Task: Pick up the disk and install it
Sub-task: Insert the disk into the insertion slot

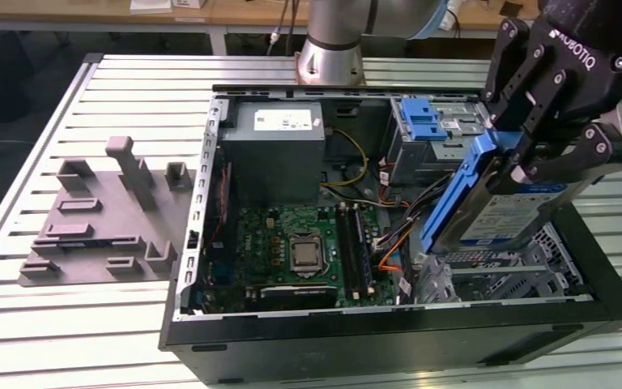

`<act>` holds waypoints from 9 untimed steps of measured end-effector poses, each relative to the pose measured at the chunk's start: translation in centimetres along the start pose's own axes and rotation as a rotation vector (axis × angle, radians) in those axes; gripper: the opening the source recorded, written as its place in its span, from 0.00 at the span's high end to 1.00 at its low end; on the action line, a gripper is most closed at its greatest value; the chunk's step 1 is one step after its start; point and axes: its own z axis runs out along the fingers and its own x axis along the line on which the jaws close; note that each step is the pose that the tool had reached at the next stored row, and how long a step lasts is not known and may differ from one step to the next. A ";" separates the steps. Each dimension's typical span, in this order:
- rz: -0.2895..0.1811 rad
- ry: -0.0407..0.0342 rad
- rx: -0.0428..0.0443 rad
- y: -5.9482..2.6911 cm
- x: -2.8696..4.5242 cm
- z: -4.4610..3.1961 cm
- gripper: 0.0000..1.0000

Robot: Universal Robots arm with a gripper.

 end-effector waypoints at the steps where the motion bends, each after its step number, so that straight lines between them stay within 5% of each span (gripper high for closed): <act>1: 0.000 0.0000 0.0000 -0.15 0.04 0.00 0.64; 9: 0.000 0.0001 0.0000 -1.71 0.74 0.29 0.64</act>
